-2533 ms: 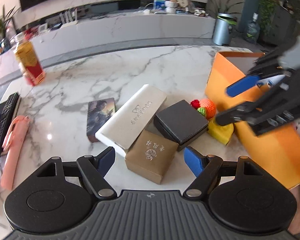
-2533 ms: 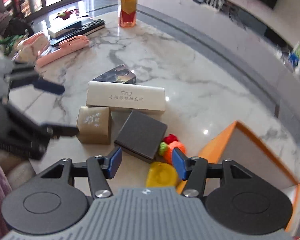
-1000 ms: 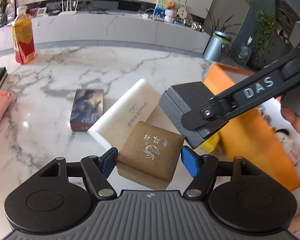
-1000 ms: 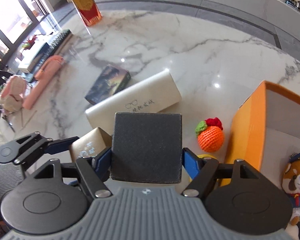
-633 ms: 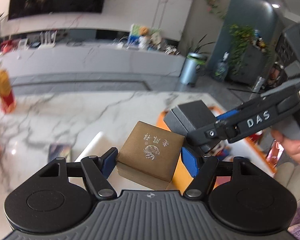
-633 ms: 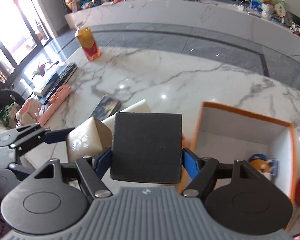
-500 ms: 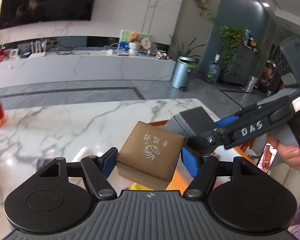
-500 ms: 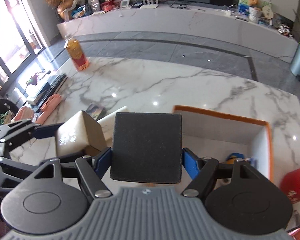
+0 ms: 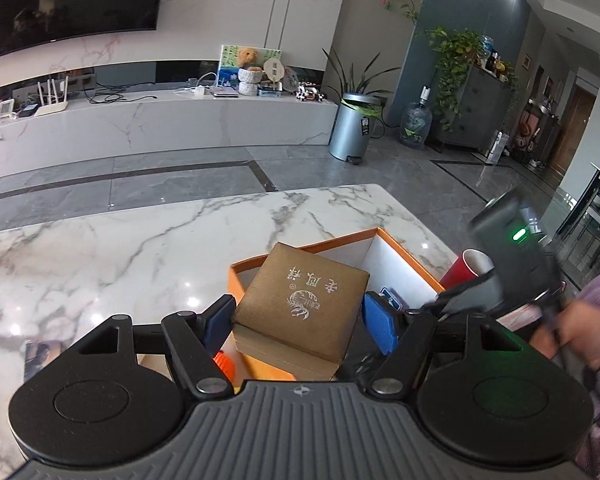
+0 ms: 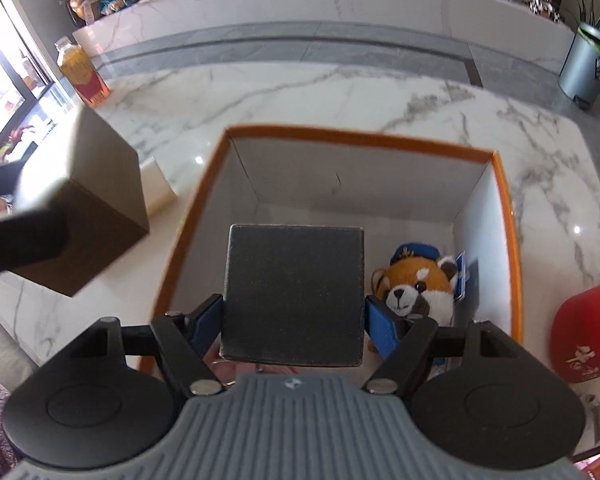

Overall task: Organize objects
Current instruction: 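Place the brown gift box and black box into the orange box, open both grippers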

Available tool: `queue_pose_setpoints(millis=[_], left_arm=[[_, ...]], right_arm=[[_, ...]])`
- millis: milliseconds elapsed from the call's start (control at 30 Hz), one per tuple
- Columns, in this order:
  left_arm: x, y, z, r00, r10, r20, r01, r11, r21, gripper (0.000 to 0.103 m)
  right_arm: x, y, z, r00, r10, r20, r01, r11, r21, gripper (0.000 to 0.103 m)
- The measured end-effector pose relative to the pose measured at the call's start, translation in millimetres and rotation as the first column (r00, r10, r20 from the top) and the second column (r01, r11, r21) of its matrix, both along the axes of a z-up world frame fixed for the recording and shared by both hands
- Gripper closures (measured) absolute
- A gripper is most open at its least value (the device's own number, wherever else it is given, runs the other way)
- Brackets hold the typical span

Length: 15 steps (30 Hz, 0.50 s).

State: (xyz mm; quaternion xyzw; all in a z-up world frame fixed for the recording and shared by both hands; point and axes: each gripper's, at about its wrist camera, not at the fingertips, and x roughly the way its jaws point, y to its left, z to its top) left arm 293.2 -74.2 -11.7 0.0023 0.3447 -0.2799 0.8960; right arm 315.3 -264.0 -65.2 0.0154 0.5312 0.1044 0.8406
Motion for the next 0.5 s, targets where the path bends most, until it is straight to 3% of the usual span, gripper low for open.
queue_pose_setpoints(millis=[400, 500], left_arm=[[11.7, -26.3, -16.7, 0.998, -0.055, -0.002, 0.055, 0.998, 0.044, 0.022], [12.1, -33.8, -18.1, 0.998, -0.062, 0.012, 0.061, 0.996, 0.068, 0.022]], right_arm=[[23.7, -14.4, -56.3, 0.987, -0.084, -0.138, 0.092, 0.994, 0.059, 0.027], [25.0, -9.6, -65.1, 0.983, -0.101, -0.151, 0.101, 0.995, -0.007, 0.027]])
